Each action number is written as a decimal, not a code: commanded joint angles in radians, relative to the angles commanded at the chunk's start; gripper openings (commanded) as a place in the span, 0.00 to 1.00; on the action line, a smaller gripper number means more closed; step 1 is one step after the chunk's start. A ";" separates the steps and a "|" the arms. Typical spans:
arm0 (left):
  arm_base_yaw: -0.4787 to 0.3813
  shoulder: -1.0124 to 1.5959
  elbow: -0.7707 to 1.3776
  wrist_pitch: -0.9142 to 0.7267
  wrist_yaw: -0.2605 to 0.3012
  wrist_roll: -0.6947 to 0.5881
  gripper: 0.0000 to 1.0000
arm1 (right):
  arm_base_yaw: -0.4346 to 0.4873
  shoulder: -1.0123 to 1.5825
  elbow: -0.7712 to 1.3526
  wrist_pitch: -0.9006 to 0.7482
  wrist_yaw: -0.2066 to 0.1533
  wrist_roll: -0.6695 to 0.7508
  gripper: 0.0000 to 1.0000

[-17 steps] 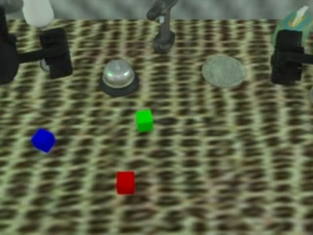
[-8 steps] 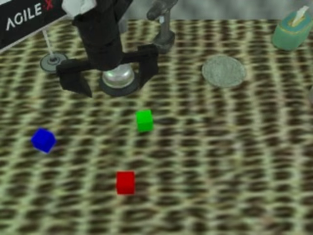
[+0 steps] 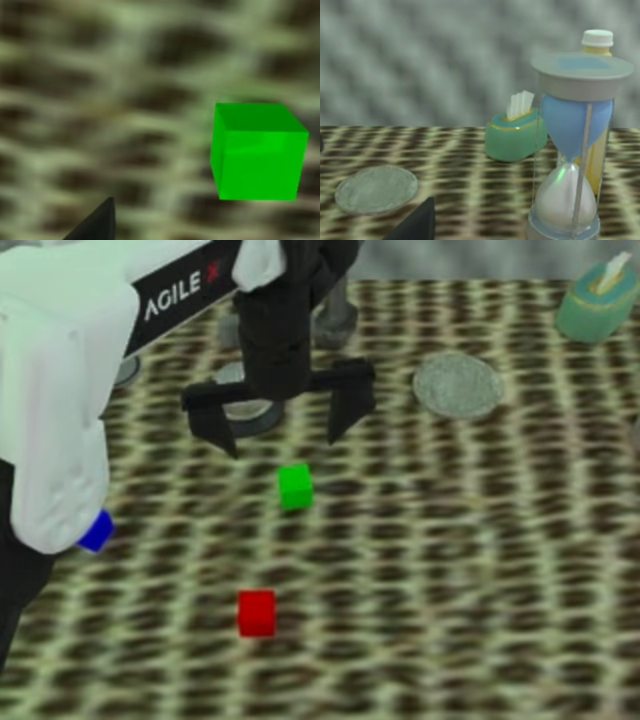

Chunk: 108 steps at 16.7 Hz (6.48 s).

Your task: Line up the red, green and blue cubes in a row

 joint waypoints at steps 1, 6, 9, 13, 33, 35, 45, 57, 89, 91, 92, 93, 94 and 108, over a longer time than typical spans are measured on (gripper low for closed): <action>0.000 0.000 0.000 0.000 0.000 0.000 1.00 | 0.000 0.000 0.000 0.000 0.000 0.000 1.00; 0.004 0.001 -0.004 0.004 0.000 0.001 1.00 | 0.000 0.000 0.000 0.000 0.000 0.000 1.00; 0.003 0.013 -0.064 0.074 0.000 0.003 1.00 | 0.000 0.000 0.000 0.000 0.000 0.000 1.00; 0.002 0.043 -0.186 0.236 0.001 0.003 1.00 | 0.000 0.000 0.000 0.000 0.000 0.000 1.00; 0.001 0.054 -0.223 0.277 0.001 0.002 0.00 | 0.000 0.000 0.000 0.000 0.000 0.000 1.00; 0.001 0.054 -0.223 0.277 0.001 0.002 0.00 | 0.000 0.000 0.000 0.000 0.000 0.000 1.00; 0.010 0.021 -0.155 0.189 -0.009 0.009 0.00 | 0.000 0.000 0.000 0.000 0.000 0.000 1.00; -0.018 -0.047 -0.065 0.037 -0.010 -0.004 0.00 | 0.000 0.000 0.000 0.000 0.000 0.000 1.00; -0.299 -0.248 -0.623 0.378 -0.017 -0.133 0.45 | 0.000 0.000 0.000 0.000 0.000 0.000 1.00; -0.299 -0.248 -0.623 0.378 -0.017 -0.133 0.60 | 0.000 0.000 0.000 0.000 0.000 0.000 1.00; -0.299 -0.248 -0.623 0.378 -0.017 -0.133 0.68 | 0.000 0.000 0.000 0.000 0.000 0.000 1.00; -0.299 -0.248 -0.623 0.378 -0.017 -0.133 0.75 | 0.000 0.000 0.000 0.000 0.000 0.000 1.00; -0.299 -0.248 -0.623 0.378 -0.017 -0.133 0.83 | 0.000 0.000 0.000 0.000 0.000 0.000 1.00; -0.296 -0.257 -0.589 0.337 -0.018 -0.135 1.00 | 0.000 0.000 0.000 0.000 0.000 0.000 1.00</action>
